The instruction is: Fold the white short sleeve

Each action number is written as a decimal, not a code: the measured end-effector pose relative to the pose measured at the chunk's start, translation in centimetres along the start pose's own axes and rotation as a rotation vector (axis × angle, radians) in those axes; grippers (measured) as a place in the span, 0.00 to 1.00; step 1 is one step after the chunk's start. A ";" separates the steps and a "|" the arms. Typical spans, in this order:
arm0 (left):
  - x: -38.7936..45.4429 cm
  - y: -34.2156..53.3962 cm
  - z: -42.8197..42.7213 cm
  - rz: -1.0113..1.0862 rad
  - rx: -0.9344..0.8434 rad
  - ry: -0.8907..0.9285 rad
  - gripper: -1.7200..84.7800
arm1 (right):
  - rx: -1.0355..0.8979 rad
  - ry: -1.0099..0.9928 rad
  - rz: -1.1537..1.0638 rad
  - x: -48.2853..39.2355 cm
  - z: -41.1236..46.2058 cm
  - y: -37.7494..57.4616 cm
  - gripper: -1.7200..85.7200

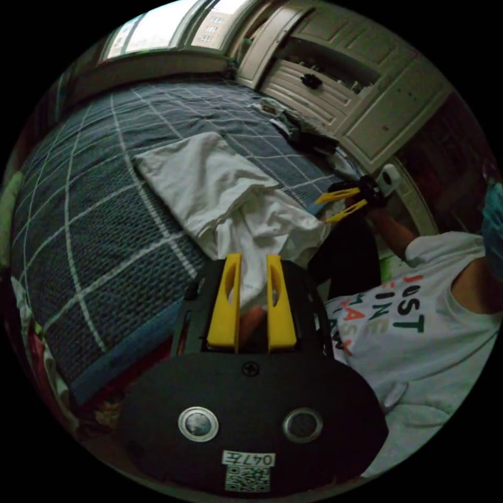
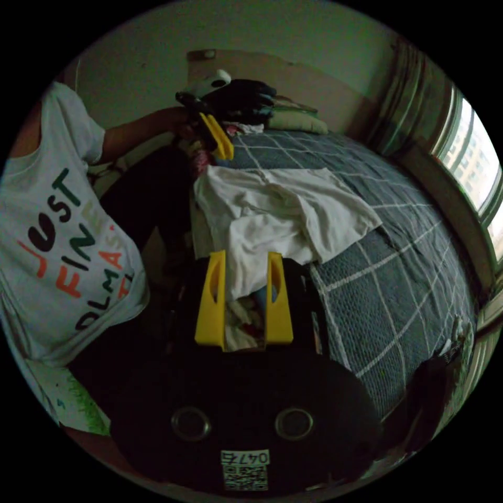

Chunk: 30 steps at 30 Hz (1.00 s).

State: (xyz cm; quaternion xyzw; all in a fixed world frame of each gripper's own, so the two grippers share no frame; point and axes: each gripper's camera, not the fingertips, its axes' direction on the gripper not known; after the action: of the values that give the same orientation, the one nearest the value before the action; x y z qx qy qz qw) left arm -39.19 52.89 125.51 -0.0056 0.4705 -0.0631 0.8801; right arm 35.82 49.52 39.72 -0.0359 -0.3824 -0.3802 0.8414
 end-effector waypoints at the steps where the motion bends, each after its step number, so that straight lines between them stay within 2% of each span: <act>1: -0.6 0.1 0.0 -0.036 0.008 0.009 0.12 | 0.042 0.063 0.018 0.8 -0.4 0.0 0.09; 5: -3.7 -3.1 -2.3 -0.094 0.137 -0.015 0.13 | 0.124 0.129 0.100 6.5 -1.0 -1.5 0.08; 11: -12.5 -9.1 -2.6 -0.264 0.271 -0.071 0.09 | 0.092 0.201 0.230 20.2 2.0 -4.9 0.05; 16: -17.5 -11.9 0.7 -0.344 0.208 -0.061 0.10 | 0.031 0.113 0.400 29.9 6.7 -4.7 0.06; 24: -19.0 -12.5 3.4 -0.316 0.132 -0.094 0.09 | 0.028 0.026 0.446 35.6 9.7 -3.8 0.08; 30: -18.7 -12.9 2.5 -0.251 0.164 -0.111 0.03 | 0.085 -0.064 0.479 38.6 9.9 -3.9 0.04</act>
State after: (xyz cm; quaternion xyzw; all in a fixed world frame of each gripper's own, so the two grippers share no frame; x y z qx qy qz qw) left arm -48.75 42.19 143.31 0.0040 0.4101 -0.2103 0.8875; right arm 43.26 26.61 71.74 -0.1022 -0.4053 -0.1521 0.8956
